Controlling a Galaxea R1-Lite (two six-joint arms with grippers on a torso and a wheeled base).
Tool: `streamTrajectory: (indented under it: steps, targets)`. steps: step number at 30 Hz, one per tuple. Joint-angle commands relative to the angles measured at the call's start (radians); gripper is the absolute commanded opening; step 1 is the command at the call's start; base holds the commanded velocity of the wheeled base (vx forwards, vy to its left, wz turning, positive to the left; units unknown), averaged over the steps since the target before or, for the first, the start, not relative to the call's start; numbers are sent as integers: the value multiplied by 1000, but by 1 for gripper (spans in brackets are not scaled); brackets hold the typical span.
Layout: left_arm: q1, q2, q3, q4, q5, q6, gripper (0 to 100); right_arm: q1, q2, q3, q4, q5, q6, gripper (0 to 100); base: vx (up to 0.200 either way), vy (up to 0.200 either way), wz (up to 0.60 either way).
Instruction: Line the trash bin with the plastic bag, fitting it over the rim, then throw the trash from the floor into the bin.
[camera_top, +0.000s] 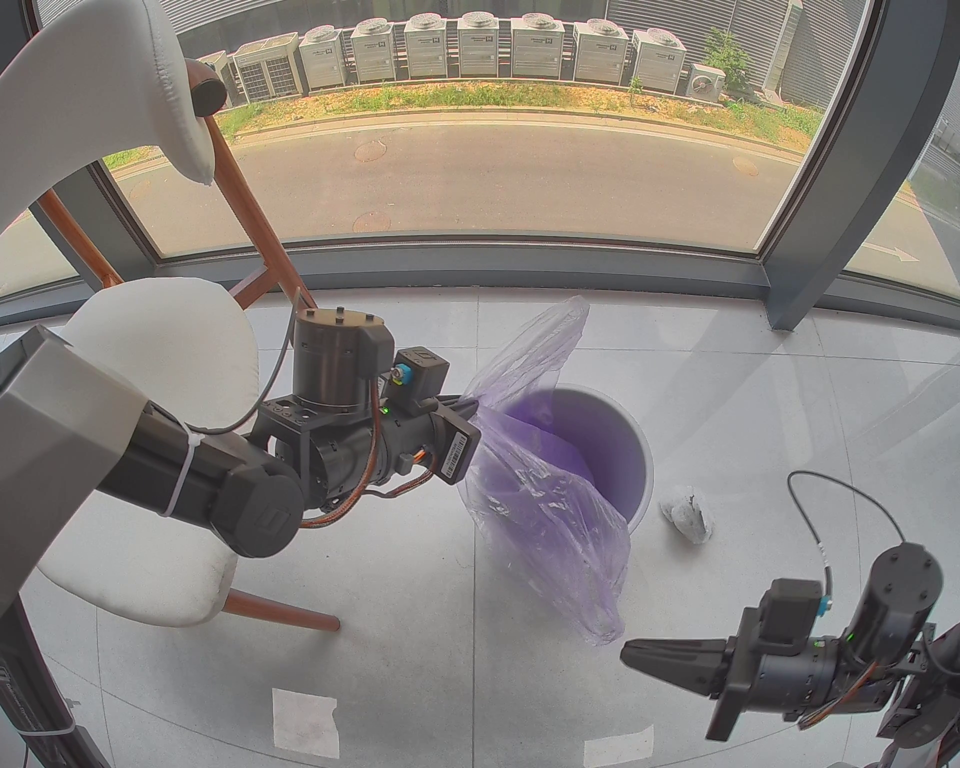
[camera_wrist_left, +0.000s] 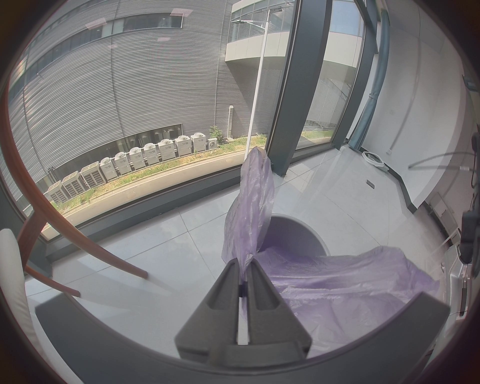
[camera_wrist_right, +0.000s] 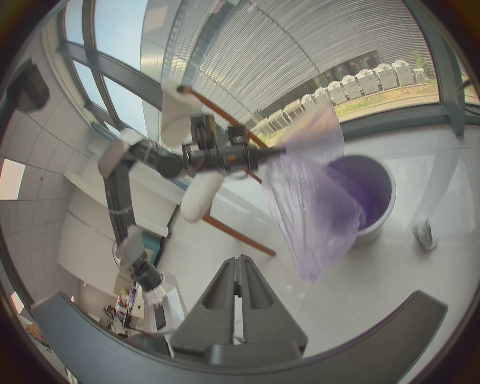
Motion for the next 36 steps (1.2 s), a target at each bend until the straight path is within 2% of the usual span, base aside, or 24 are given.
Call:
streamTrajectory:
  steps: [1,2,3,4,5,6,7,9,11,12,15,16,22,25,30,36]
  targets:
    - [-48,13,9,-8,24,-42,0,-168,-231,-170,111,14,58,0,0,0,0]
    - [-50,13,9,-8,29,-46,0,-180,-227,-195,123,14,61,0,0,0,0]
    - [-62,13,9,-8,49,-60,0,-223,-212,-295,201,14,65,0,0,0,0]
    - [-62,13,9,-8,49,-60,0,-223,-212,-295,201,14,65,0,0,0,0]
    - [-70,11,7,-8,60,-65,0,-268,-186,-416,328,14,65,0,0,0,0]
    - [-71,11,7,-8,61,-65,0,-275,-180,-445,361,14,65,0,0,0,0]
    - [-73,10,7,-8,63,-65,0,-291,-163,-532,465,12,65,0,0,0,0]
    - [-80,7,7,-11,66,-65,0,-294,-145,-627,620,11,47,0,0,0,0]
    - [-85,5,7,-20,66,-66,0,-294,-137,-678,761,11,-14,0,0,0,0]
    - [-86,5,7,-23,66,-66,0,-289,-129,-687,824,11,-62,100,0,0,0]
    - [-93,5,7,-31,66,-68,0,-262,-115,-687,882,-4,-106,100,0,0,0]
    - [-97,5,9,-40,63,-70,0,-202,-102,-675,896,-34,-120,100,0,0,0]
    - [-102,7,7,-45,64,-74,0,-177,-5,-661,888,-60,-252,100,0,0,0]
    - [-102,10,7,-46,64,-74,0,-163,30,-673,876,-81,-266,100,0,0,0]
    - [-102,11,9,-46,64,-76,0,-160,112,-707,836,-167,-272,100,0,0,0]
    - [-100,13,6,-46,64,-76,0,-180,196,-775,796,-195,-268,100,0,0,0]
